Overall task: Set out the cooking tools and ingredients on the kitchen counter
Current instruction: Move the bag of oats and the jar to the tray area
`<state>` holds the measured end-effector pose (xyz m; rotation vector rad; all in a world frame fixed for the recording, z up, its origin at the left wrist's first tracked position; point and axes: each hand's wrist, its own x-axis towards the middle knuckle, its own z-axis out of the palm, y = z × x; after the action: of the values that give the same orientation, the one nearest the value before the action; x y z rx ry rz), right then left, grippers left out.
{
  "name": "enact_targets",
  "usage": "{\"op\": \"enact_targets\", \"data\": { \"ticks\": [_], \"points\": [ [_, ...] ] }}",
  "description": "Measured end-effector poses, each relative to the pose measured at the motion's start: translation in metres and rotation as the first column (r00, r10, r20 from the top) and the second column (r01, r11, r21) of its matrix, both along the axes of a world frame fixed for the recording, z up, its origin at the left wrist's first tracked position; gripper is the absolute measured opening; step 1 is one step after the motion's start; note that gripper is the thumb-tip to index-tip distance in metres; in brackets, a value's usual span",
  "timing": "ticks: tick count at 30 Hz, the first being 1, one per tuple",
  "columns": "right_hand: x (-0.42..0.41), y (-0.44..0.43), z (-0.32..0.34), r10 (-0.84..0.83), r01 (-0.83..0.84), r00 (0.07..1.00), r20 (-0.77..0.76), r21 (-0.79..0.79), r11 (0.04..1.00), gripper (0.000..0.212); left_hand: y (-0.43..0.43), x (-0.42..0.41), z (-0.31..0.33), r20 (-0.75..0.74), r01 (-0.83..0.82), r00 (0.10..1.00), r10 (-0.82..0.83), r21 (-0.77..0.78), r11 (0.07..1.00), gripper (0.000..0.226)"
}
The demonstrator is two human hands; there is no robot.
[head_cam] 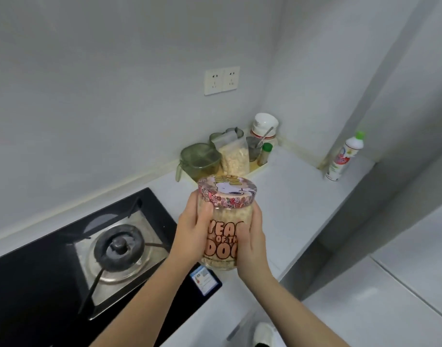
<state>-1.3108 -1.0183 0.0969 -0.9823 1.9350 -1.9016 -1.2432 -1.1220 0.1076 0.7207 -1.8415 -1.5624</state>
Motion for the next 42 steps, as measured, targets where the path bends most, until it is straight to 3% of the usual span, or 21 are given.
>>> {"op": "enact_targets", "data": {
  "ticks": [4,7,11,16,19,23,28,37,42],
  "points": [
    [-0.072,-0.002,-0.029,-0.041,0.031,0.988,0.149,0.072,0.997,0.064,-0.008,-0.075,-0.025,0.089,0.013,0.996,-0.021,0.089,0.996,0.059],
    [-0.134,-0.003,-0.042,-0.012,0.000,0.995,0.098,0.124,0.992,0.076,-0.001,-0.132,-0.045,0.014,0.000,1.000,-0.001,0.066,0.998,0.054],
    [-0.225,-0.008,-0.060,-0.019,-0.029,0.976,0.218,0.212,0.977,0.088,-0.012,-0.221,-0.068,0.144,-0.027,0.990,-0.004,0.213,0.977,0.055],
    [-0.325,-0.005,-0.068,0.207,-0.288,0.930,0.304,0.252,0.924,0.057,-0.042,-0.293,-0.086,0.226,0.278,0.919,-0.323,0.211,0.937,0.075],
    [-0.376,-0.004,-0.073,0.282,-0.364,0.910,0.305,0.257,0.895,0.076,-0.068,-0.332,-0.089,0.336,0.445,0.828,-0.449,0.092,0.891,0.076],
    [-0.421,-0.009,-0.087,0.268,-0.350,0.921,0.283,0.297,0.889,0.080,-0.092,-0.377,-0.104,0.411,0.548,0.769,-0.490,-0.027,0.836,0.075],
    [-0.458,-0.014,-0.103,0.232,-0.295,0.950,0.206,0.361,0.885,0.064,-0.098,-0.405,-0.114,0.426,0.519,0.779,-0.460,-0.026,0.854,0.070],
    [-0.494,-0.023,-0.113,0.202,-0.280,0.948,0.245,0.347,0.895,0.069,-0.096,-0.437,-0.129,0.359,0.444,0.841,-0.404,-0.034,0.895,0.081],
    [-0.502,-0.026,-0.126,0.139,-0.231,0.958,0.251,0.388,0.892,0.075,-0.081,-0.435,-0.151,0.365,0.308,0.899,-0.241,-0.138,0.941,0.078]
  ]
}}
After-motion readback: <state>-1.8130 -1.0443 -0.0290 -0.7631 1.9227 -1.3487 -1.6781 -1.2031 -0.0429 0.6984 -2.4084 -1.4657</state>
